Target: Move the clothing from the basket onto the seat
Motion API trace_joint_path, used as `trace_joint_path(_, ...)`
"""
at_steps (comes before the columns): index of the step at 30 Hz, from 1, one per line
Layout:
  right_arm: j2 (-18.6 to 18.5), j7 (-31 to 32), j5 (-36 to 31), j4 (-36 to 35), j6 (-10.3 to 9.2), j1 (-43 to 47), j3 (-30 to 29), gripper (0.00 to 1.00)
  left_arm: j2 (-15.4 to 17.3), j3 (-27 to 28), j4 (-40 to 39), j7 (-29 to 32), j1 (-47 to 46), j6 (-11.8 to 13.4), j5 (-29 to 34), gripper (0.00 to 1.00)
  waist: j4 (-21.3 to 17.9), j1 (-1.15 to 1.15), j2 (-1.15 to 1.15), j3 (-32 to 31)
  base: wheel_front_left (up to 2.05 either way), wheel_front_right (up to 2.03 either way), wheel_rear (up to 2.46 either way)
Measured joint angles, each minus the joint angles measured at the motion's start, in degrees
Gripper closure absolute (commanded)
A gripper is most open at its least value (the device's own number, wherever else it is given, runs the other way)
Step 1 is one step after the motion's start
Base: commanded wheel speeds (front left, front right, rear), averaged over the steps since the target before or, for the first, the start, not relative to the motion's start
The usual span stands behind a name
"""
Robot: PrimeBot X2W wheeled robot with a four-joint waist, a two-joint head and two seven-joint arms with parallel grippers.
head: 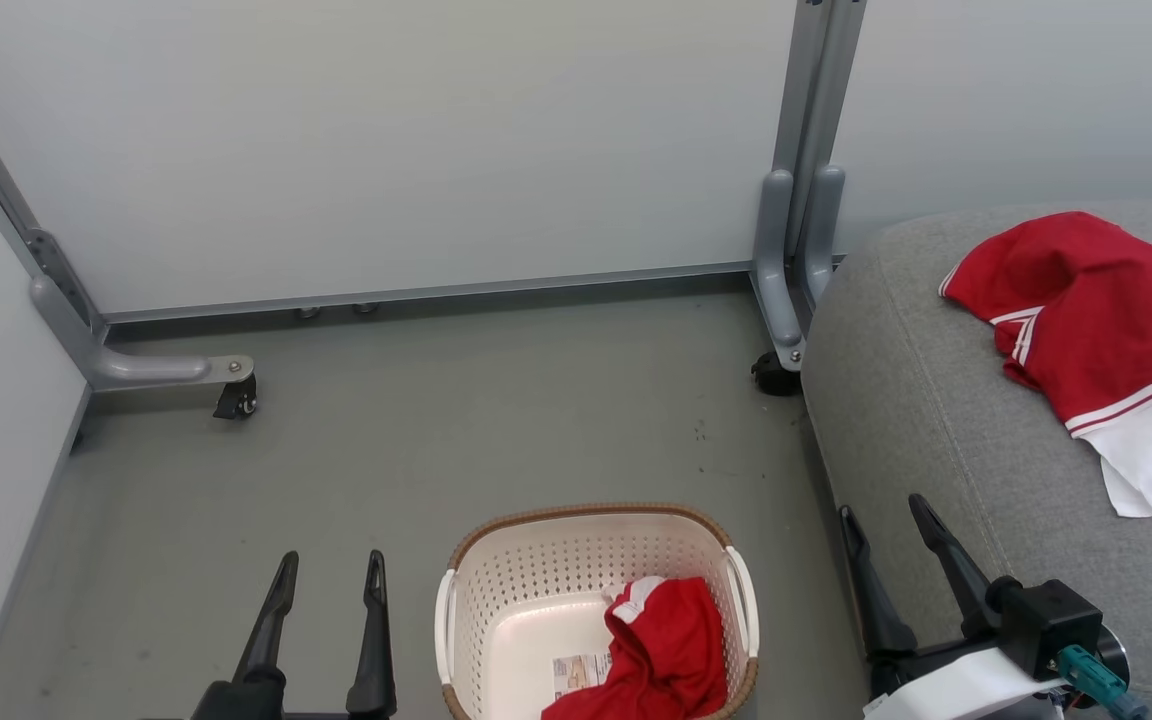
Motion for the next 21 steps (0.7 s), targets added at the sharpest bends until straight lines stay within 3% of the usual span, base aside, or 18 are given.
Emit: trace_joint_path(21,-0.38,0.00,-0.27,0.45,0.00,-0.03,1.54,0.00,-0.02,0.63,0.73,0.00,-0.70,-0.01,0.16,0.00,-0.33,0.00,0.00,-0.58,0.00,0.00,0.00)
